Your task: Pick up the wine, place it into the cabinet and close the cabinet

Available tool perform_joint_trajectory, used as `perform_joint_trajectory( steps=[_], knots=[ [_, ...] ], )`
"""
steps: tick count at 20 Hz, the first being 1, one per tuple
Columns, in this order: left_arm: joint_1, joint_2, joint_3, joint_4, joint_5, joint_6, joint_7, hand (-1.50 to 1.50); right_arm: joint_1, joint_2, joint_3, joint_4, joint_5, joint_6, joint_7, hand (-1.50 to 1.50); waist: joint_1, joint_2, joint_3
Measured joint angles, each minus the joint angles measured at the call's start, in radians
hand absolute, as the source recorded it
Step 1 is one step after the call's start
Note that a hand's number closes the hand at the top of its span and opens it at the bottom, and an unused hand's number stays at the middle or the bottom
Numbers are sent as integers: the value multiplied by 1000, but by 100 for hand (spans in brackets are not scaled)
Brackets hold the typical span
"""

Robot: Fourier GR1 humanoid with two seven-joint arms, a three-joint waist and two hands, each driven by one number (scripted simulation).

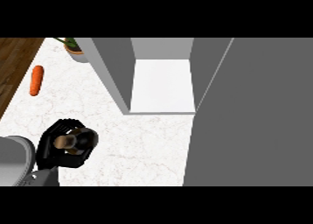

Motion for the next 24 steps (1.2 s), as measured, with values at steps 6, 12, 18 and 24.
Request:
perform_joint_trajectory(
  steps=[6,12,18,24],
  knots=[
    [65,24,-6,-175,-32,20,3,150,22,-5,-30,-1,-7,21,-14,-150,4,1,0],
    [120,27,-21,-407,31,-18,139,150,24,-2,-33,-1,-11,27,-8,-150,6,1,0],
    [150,15,-68,-651,44,38,336,150,12,17,-11,2,-7,12,-5,-150,6,1,0],
    [125,-34,-144,-815,-24,146,503,150,7,18,-10,2,-7,14,1,-150,2,2,-1]
  ],
)
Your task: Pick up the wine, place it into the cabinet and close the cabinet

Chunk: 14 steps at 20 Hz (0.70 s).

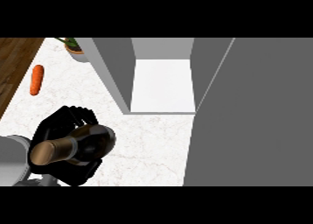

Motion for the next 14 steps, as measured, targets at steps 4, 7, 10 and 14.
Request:
perform_joint_trajectory(
  steps=[4,7,10,14],
  knots=[
    [-31,-44,-61,-91,-25,52,120,150,-4,5,7,3,3,-3,2,-150,-1,0,0],
    [-92,-93,-86,-93,-53,87,161,150,-4,7,10,0,4,-7,11,-150,-3,1,0],
    [-158,-147,-123,-107,-94,147,231,150,10,10,10,0,4,-1,-3,-150,-5,1,0],
    [-221,-200,-179,-96,-140,231,279,150,17,11,13,0,5,3,-12,-150,-6,1,0]
  ],
)
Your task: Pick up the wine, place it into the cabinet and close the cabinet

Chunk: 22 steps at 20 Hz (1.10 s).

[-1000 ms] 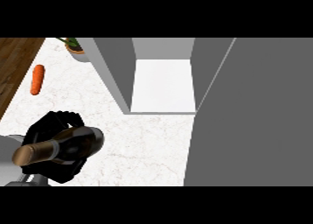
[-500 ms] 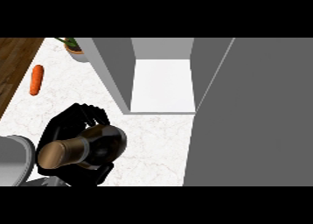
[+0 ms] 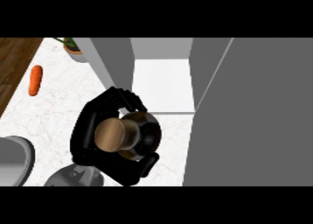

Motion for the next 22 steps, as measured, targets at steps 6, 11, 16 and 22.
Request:
perform_joint_trajectory(
  steps=[6,11,16,22],
  knots=[
    [-111,-25,-62,65,-34,132,22,150,13,-4,-16,-3,-7,10,0,-150,-2,0,0],
    [-200,-31,-82,127,-48,220,39,150,4,-15,-46,-3,-15,24,4,-150,-4,1,0],
    [-284,-33,-96,233,-28,286,-7,150,-19,-11,-26,-8,-17,14,32,-150,-7,1,0],
    [-341,-33,-95,310,-14,328,-33,150,14,-14,-38,-6,-22,43,1,-150,-7,1,0]
  ],
)
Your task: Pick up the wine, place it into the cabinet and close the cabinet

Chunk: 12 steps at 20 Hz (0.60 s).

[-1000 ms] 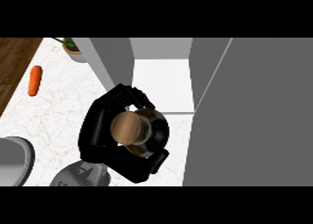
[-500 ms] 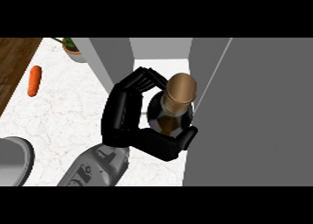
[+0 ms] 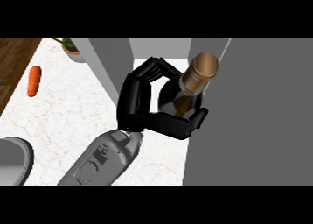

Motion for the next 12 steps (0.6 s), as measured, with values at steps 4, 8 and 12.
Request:
perform_joint_trajectory(
  steps=[4,8,12],
  knots=[
    [1,0,-24,44,61,31,-63,150,5,1,2,2,0,6,-6,-150,0,0,0],
    [2,0,0,78,105,22,-102,150,-34,-2,-8,1,0,-11,26,-150,1,0,0],
    [12,0,-2,121,136,20,-156,150,-18,3,-7,3,1,-5,6,-150,2,0,0]
  ],
)
